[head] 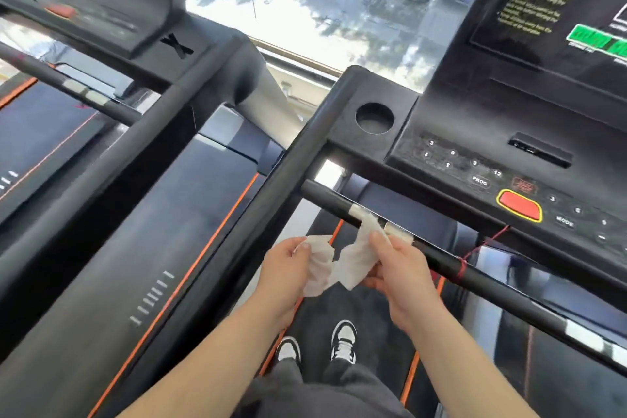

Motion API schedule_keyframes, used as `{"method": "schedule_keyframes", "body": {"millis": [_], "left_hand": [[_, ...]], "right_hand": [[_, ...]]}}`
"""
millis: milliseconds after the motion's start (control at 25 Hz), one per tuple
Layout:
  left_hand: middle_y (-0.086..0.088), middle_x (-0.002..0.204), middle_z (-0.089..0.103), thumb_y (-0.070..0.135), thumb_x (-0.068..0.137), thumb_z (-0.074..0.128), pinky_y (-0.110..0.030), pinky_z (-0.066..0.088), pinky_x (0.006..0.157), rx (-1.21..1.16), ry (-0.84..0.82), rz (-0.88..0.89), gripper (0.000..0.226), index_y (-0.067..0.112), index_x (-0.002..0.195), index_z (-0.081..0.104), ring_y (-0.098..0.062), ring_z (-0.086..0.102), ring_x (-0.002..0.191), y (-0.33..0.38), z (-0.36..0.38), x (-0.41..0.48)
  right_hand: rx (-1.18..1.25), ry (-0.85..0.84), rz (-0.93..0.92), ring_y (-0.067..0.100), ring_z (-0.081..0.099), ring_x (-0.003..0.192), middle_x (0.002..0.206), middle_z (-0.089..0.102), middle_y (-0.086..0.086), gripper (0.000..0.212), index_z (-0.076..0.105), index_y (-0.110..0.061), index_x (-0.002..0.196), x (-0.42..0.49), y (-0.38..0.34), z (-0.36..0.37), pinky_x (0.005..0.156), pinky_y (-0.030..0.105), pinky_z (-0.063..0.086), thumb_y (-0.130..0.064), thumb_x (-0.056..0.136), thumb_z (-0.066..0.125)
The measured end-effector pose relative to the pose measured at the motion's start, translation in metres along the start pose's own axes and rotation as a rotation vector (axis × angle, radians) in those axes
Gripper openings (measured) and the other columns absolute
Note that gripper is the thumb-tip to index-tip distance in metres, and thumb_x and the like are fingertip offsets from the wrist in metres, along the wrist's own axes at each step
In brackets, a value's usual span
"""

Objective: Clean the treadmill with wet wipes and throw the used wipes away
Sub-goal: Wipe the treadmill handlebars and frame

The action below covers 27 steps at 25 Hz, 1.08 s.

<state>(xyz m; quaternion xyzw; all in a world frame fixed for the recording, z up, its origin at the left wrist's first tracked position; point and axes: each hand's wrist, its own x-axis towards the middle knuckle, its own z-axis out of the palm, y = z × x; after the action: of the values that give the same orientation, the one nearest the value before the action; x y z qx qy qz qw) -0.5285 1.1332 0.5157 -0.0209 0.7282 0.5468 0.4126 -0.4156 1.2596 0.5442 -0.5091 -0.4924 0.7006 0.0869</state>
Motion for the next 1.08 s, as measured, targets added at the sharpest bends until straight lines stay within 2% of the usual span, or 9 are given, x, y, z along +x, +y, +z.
{"method": "schedule_keyframes", "body": {"millis": [80, 240, 360, 520, 640, 720, 840, 960, 1080], "left_hand": [[-0.002, 0.094, 0.079, 0.012, 0.103, 0.048, -0.031, 0.059, 0.069, -0.052, -0.041, -0.040, 0.032, 0.022, 0.102, 0.078, -0.020, 0.075, 0.088, -0.002, 0.008, 0.001], [-0.006, 0.103, 0.078, 0.015, 0.100, 0.056, -0.043, 0.060, 0.083, -0.101, -0.130, -0.014, 0.025, 0.025, 0.098, 0.078, -0.026, 0.074, 0.098, 0.005, 0.043, -0.013], [-0.008, 0.110, 0.076, 0.017, 0.099, 0.061, -0.048, 0.058, 0.088, -0.155, -0.311, -0.001, 0.020, 0.028, 0.099, 0.078, -0.029, 0.072, 0.103, 0.022, 0.068, -0.039], [-0.014, 0.114, 0.075, 0.008, 0.097, 0.058, -0.047, 0.057, 0.090, -0.212, -0.434, -0.054, 0.026, 0.021, 0.096, 0.081, -0.031, 0.072, 0.104, 0.030, 0.103, -0.062], [-0.019, 0.120, 0.072, 0.020, 0.097, 0.055, -0.049, 0.052, 0.098, -0.248, -0.482, -0.102, 0.028, 0.008, 0.109, 0.077, -0.036, 0.068, 0.112, 0.017, 0.138, -0.075], [-0.018, 0.119, 0.072, 0.025, 0.100, 0.058, -0.048, 0.054, 0.093, -0.181, -0.491, -0.116, 0.029, 0.006, 0.113, 0.075, -0.036, 0.069, 0.111, -0.002, 0.168, -0.085], [-0.014, 0.113, 0.075, 0.009, 0.097, 0.064, -0.040, 0.056, 0.081, -0.051, -0.494, -0.076, 0.019, 0.011, 0.113, 0.074, -0.031, 0.072, 0.104, -0.024, 0.210, -0.095], [-0.009, 0.111, 0.075, -0.007, 0.092, 0.061, -0.035, 0.057, 0.076, 0.099, -0.556, -0.110, 0.034, 0.012, 0.120, 0.066, -0.022, 0.073, 0.095, -0.038, 0.245, -0.101], [-0.014, 0.115, 0.073, -0.012, 0.084, 0.065, -0.038, 0.058, 0.077, 0.196, -0.659, -0.184, 0.046, 0.010, 0.125, 0.060, -0.024, 0.073, 0.093, -0.051, 0.262, -0.096]], "right_hand": [[0.013, 0.058, 0.020, 0.030, 0.076, 0.089, 0.096, 0.079, 0.012, 0.031, 0.069, -0.005, 0.106, -0.006, 0.012, -0.008, 0.070, 0.042, 0.061, -0.025, 0.107, 0.046], [0.072, 0.160, 0.054, 0.030, 0.077, 0.091, 0.099, 0.079, 0.010, 0.032, 0.069, -0.008, 0.112, -0.024, 0.030, -0.040, 0.083, 0.048, 0.062, -0.028, 0.107, 0.045], [0.174, 0.198, 0.030, 0.029, 0.076, 0.093, 0.100, 0.079, 0.009, 0.034, 0.071, -0.011, 0.111, -0.042, 0.032, -0.071, 0.086, 0.046, 0.060, -0.029, 0.109, 0.042], [0.234, 0.264, -0.053, 0.028, 0.076, 0.097, 0.106, 0.078, 0.012, 0.037, 0.070, -0.008, 0.115, -0.052, 0.036, -0.118, 0.087, 0.044, 0.060, -0.025, 0.110, 0.038], [0.264, 0.335, -0.066, 0.030, 0.075, 0.097, 0.105, 0.078, 0.011, 0.035, 0.069, -0.011, 0.115, -0.061, 0.047, -0.158, 0.087, 0.045, 0.060, -0.023, 0.110, 0.036], [0.244, 0.378, -0.065, 0.029, 0.075, 0.096, 0.102, 0.079, 0.009, 0.034, 0.071, -0.014, 0.111, -0.070, 0.060, -0.188, 0.087, 0.045, 0.061, -0.021, 0.109, 0.038], [0.244, 0.423, -0.049, 0.026, 0.076, 0.093, 0.098, 0.079, 0.006, 0.033, 0.074, -0.015, 0.107, -0.078, 0.080, -0.223, 0.085, 0.043, 0.062, -0.022, 0.109, 0.042], [0.276, 0.507, -0.019, 0.023, 0.076, 0.089, 0.092, 0.079, 0.004, 0.030, 0.074, -0.015, 0.104, -0.083, 0.098, -0.246, 0.080, 0.039, 0.063, -0.022, 0.107, 0.045], [0.301, 0.577, 0.014, 0.026, 0.075, 0.088, 0.090, 0.078, 0.007, 0.030, 0.074, -0.013, 0.096, -0.086, 0.113, -0.254, 0.078, 0.040, 0.063, -0.019, 0.105, 0.047]]}}
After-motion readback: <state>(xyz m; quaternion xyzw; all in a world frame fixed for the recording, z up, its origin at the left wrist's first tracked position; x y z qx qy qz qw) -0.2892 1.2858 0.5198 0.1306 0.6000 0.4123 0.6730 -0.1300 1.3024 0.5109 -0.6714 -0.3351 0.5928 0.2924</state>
